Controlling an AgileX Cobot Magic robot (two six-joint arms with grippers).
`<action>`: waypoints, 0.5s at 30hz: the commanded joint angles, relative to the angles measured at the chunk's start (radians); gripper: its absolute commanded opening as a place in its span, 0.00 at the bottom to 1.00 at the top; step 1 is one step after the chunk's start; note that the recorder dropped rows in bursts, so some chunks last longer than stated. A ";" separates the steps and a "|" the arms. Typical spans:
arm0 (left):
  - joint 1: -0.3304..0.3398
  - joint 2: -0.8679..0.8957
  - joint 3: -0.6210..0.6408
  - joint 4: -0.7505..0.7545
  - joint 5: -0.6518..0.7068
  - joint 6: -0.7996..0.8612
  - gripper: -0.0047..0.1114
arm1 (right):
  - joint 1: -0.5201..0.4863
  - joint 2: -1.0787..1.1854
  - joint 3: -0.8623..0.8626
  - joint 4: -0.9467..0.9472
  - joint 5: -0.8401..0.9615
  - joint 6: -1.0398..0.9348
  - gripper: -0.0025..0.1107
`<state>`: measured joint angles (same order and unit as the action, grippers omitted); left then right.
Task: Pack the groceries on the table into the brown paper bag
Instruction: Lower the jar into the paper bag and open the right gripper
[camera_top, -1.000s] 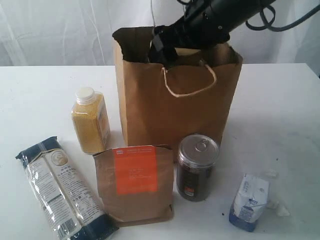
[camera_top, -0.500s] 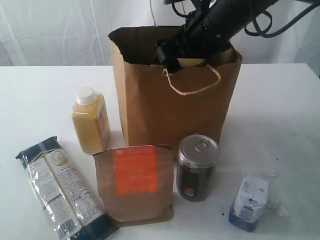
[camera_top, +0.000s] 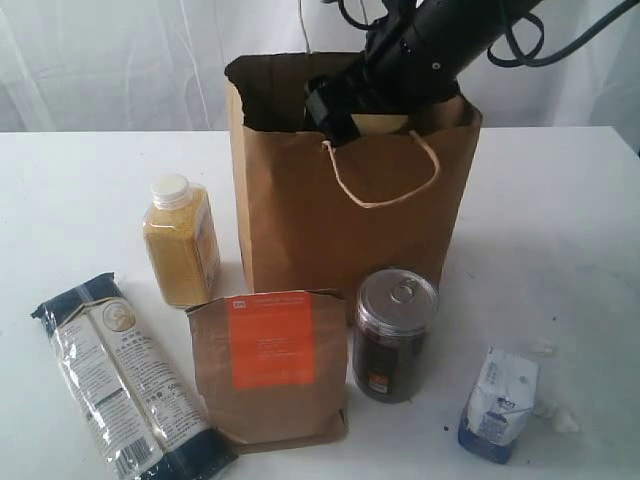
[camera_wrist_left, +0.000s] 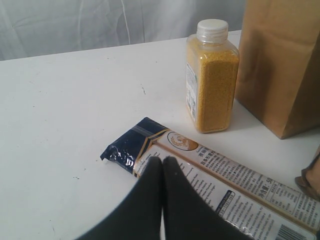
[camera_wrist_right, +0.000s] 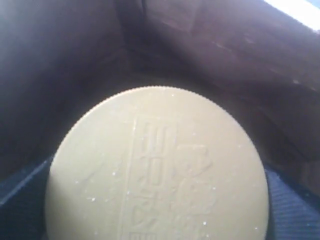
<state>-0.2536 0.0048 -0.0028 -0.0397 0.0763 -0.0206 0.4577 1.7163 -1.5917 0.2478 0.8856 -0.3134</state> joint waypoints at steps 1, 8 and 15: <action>-0.004 -0.005 0.003 -0.004 -0.001 -0.001 0.04 | 0.001 -0.016 -0.012 -0.009 -0.014 0.030 0.86; -0.004 -0.005 0.003 -0.004 -0.001 -0.001 0.04 | 0.004 -0.032 -0.012 -0.048 -0.041 0.048 0.95; -0.004 -0.005 0.003 -0.004 -0.001 -0.001 0.04 | 0.019 -0.038 -0.012 -0.061 -0.001 0.048 0.95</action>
<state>-0.2536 0.0048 -0.0028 -0.0397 0.0763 -0.0206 0.4656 1.7000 -1.5962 0.1938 0.8970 -0.2619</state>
